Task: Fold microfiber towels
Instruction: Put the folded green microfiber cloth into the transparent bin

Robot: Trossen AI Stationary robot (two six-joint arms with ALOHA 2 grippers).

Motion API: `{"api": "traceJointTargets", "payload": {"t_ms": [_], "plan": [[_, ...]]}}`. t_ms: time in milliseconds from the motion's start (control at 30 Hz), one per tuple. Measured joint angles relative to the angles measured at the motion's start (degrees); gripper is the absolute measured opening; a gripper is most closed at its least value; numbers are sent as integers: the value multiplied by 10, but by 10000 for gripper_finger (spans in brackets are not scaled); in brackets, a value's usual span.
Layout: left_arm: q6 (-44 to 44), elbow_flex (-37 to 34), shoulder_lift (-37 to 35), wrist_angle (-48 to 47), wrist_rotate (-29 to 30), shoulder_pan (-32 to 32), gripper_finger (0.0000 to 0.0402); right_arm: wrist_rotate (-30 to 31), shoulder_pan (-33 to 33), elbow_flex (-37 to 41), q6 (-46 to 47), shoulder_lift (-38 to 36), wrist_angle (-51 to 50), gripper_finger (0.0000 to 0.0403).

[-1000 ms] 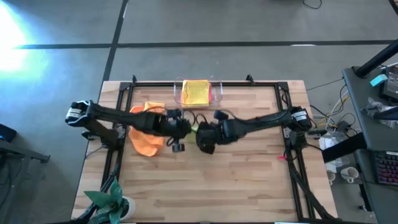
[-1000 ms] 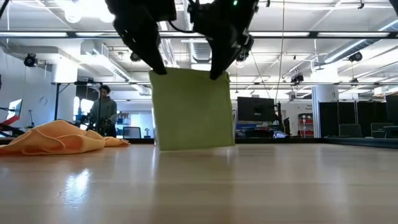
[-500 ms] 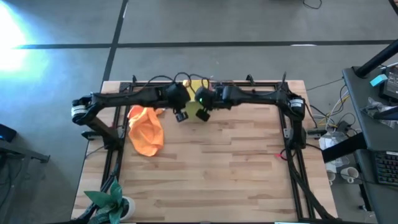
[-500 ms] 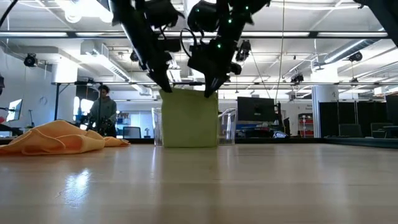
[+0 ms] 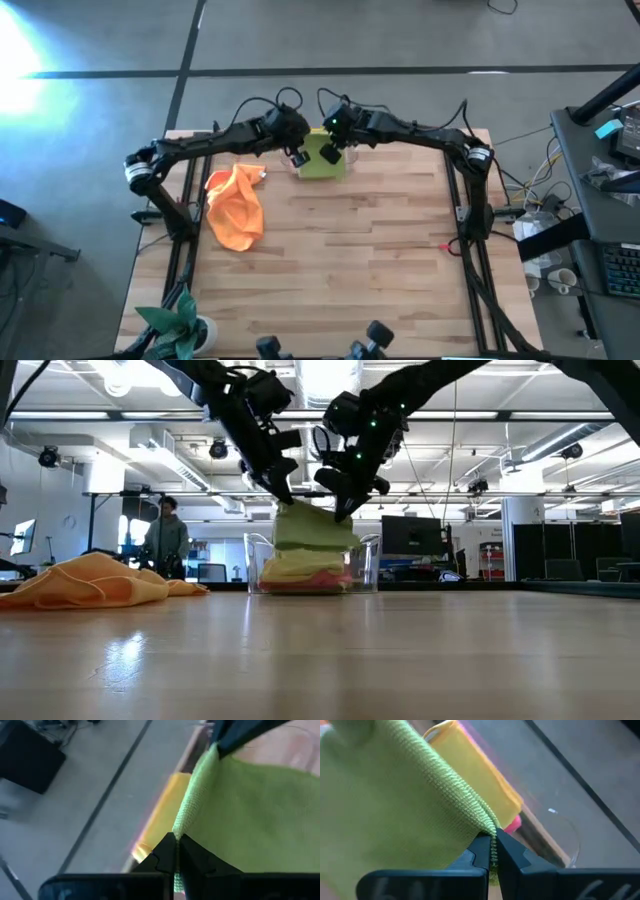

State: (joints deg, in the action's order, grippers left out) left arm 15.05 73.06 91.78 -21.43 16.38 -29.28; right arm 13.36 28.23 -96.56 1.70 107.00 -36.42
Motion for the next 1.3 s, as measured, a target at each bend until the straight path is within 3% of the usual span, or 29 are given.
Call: {"api": "traceJointTargets", "payload": {"t_ms": [433,833,1033,1300], "plan": [[19,3,66,26,-4,-41,0,-54,48,30,-21,1,80,8],[19,3,79,58,4,-49,0,-54,52,50,-36,1,103,11],[47,1,78,53,8,-49,13,-68,53,50,-38,1,108,50],[53,4,75,54,18,-49,101,-68,59,48,-31,1,104,127]]}}
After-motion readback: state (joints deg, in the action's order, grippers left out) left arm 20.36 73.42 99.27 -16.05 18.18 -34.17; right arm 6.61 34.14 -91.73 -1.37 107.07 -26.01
